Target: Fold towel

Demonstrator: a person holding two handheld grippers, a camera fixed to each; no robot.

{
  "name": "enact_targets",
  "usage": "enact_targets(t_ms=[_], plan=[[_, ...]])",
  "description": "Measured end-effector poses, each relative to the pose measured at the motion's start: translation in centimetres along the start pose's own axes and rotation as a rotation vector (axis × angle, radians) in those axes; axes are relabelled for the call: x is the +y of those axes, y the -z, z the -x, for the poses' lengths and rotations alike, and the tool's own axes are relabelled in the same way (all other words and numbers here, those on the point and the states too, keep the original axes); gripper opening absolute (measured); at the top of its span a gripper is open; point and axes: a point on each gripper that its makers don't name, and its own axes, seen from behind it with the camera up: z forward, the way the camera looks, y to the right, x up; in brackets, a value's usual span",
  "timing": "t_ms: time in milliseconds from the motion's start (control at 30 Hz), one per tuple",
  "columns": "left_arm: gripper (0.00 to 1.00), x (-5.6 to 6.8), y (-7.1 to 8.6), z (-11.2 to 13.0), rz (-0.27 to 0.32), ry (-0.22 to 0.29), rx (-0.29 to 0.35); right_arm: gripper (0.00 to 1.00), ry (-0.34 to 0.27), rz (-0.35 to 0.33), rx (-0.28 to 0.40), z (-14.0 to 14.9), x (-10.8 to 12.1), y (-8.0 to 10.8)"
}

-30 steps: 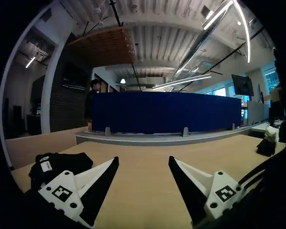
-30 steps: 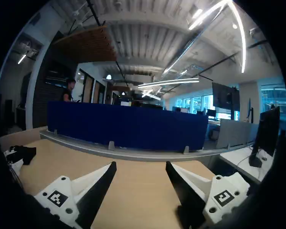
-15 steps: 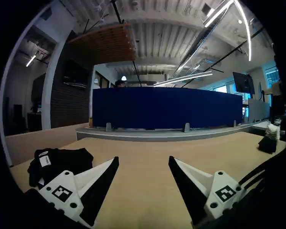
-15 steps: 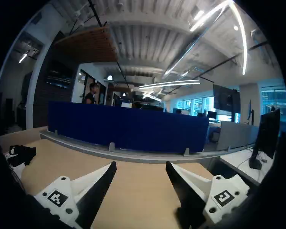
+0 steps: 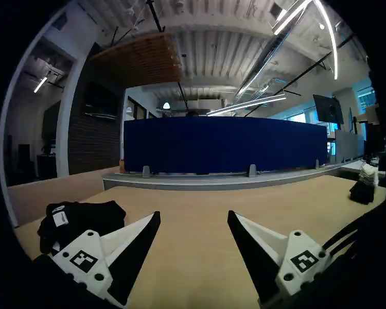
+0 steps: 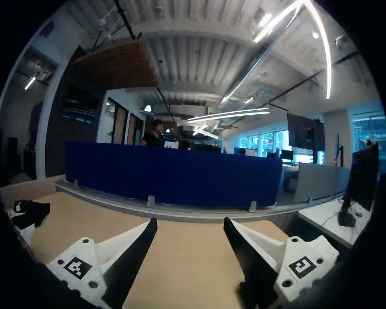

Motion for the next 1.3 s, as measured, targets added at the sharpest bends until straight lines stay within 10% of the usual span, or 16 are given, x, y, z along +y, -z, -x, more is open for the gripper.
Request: enact_targets(t_ms=[400, 1300], plan=[[0.97, -0.1, 0.3, 0.1, 0.000, -0.002, 0.000, 1.00, -0.040, 0.036, 0.053, 0.2, 3.3, 0.1], [0.97, -0.2, 0.3, 0.1, 0.000, -0.002, -0.001, 1.00, -0.114, 0.014, 0.026, 13.8, 4.4, 0.2]])
